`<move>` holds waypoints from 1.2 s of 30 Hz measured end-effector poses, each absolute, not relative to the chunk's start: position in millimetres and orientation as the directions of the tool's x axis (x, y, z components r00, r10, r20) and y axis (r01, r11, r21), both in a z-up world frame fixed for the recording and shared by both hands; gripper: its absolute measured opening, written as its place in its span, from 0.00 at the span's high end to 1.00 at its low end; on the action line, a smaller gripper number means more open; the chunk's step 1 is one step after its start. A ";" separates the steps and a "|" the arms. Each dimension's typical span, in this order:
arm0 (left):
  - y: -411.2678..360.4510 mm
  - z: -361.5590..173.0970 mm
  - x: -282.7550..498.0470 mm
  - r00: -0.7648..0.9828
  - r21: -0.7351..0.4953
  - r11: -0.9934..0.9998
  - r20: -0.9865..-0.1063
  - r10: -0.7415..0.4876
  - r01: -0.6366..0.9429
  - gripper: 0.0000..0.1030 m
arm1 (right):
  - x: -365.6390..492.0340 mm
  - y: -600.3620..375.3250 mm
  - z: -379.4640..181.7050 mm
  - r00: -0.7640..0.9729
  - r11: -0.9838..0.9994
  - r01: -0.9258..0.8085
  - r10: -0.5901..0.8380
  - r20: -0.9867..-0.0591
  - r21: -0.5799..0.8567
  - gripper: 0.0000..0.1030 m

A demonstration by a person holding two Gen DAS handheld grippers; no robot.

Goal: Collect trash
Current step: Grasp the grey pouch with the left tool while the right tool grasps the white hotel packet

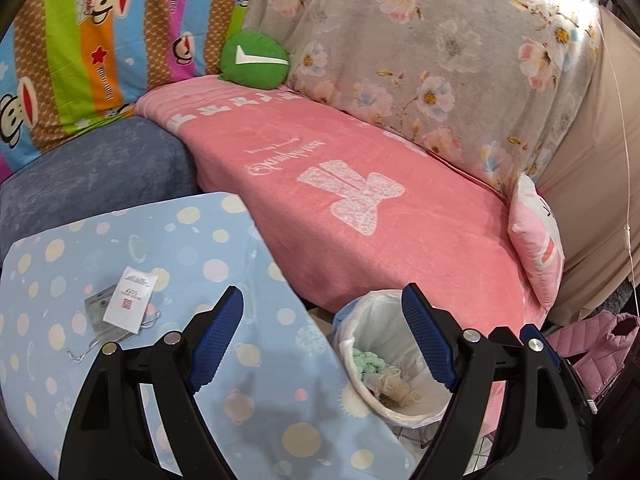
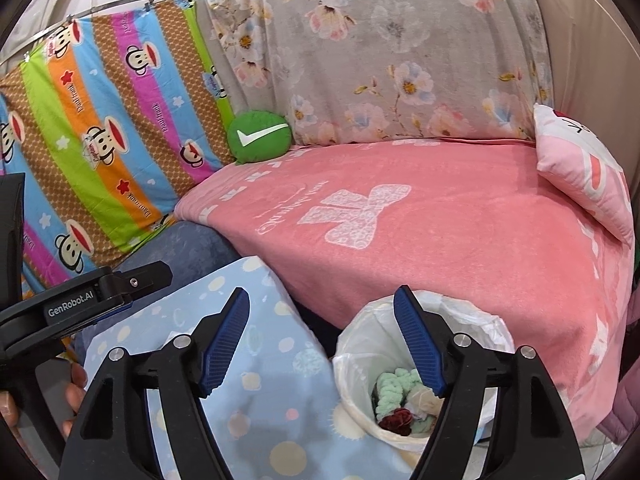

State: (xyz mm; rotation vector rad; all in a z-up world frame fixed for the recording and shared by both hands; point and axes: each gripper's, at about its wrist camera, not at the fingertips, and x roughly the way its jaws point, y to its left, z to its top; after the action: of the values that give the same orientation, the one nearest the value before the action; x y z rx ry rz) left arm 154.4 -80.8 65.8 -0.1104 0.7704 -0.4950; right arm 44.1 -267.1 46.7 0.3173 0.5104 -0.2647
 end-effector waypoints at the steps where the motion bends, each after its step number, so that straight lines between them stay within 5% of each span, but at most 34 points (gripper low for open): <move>1: -73.0 63.6 155.7 0.618 -0.269 0.888 -0.641 -0.455 0.374 0.25 | 46.6 -261.2 45.9 0.840 0.921 0.315 -0.159 -0.519 0.228 0.30; 12: 13.3 30.4 179.1 0.644 -0.255 0.947 -0.695 -0.321 0.196 0.23 | 81.9 -191.4 35.9 0.827 0.961 0.201 -0.061 -0.559 0.192 0.30; 15: 40.4 20.4 185.4 0.654 -0.248 0.961 -0.707 -0.268 0.125 0.13 | 93.8 -169.5 29.8 0.820 0.968 0.167 -0.029 -0.572 0.190 0.28; 21: 100.8 -11.4 201.1 0.625 -0.251 0.968 -0.756 -0.194 -0.004 0.12 | 122.0 -128.9 7.4 0.790 0.976 0.109 0.028 -0.612 0.186 0.26; 36: 196.5 -104.7 270.0 0.475 -0.315 0.921 -0.862 -0.176 -0.229 0.12 | 233.5 -28.4 -90.7 0.652 0.973 -0.071 0.211 -0.728 0.218 0.29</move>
State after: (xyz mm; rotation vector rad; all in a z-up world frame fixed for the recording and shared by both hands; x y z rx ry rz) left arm 270.0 196.5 -104.7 -0.4187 1.0838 0.0333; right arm 233.5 -28.4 -90.7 0.1762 0.8463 0.1611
